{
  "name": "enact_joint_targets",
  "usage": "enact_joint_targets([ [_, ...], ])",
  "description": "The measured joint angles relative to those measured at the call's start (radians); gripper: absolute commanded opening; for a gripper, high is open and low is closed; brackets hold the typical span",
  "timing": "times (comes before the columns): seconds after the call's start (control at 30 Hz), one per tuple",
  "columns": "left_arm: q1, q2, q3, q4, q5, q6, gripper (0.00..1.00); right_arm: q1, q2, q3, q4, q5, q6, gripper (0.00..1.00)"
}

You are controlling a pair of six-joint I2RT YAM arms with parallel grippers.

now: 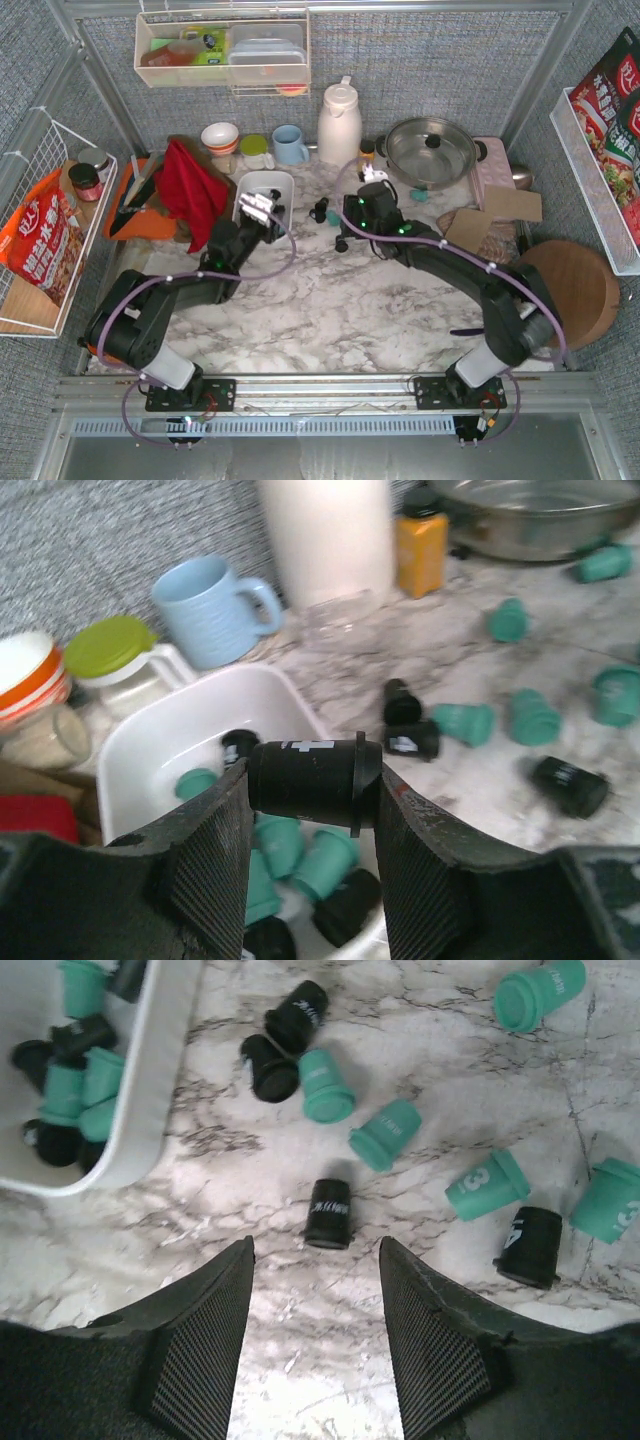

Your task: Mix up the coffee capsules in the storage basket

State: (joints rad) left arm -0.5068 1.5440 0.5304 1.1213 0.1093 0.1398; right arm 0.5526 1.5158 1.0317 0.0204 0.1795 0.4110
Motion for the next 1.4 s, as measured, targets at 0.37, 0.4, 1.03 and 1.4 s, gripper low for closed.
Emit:
enact_joint_targets([
  [0.37,0.163,0.234,0.309,-0.351,-0.002,-0.171,0.35,-0.01,0.333,0.277,-0.204,-0.024,-0.081,0.5],
  [0.4,0.166,0.252,0.325,-0.362,0.0,-0.176,0.36,-0.01,0.345,0.283,-0.212,-0.03,-0.087,0.5],
  [1.03,0.189,0.325,0.415,-0.44,0.128,-0.229,0.88,-0.009,0.508,0.394,-0.322,-0.081,-0.163,0.48],
  [1.4,0.166,0.151,0.268,-0.334,0.208,-0.245,0.99,-0.008,0.574,0.46,-0.352,-0.079,-0.187,0.4],
])
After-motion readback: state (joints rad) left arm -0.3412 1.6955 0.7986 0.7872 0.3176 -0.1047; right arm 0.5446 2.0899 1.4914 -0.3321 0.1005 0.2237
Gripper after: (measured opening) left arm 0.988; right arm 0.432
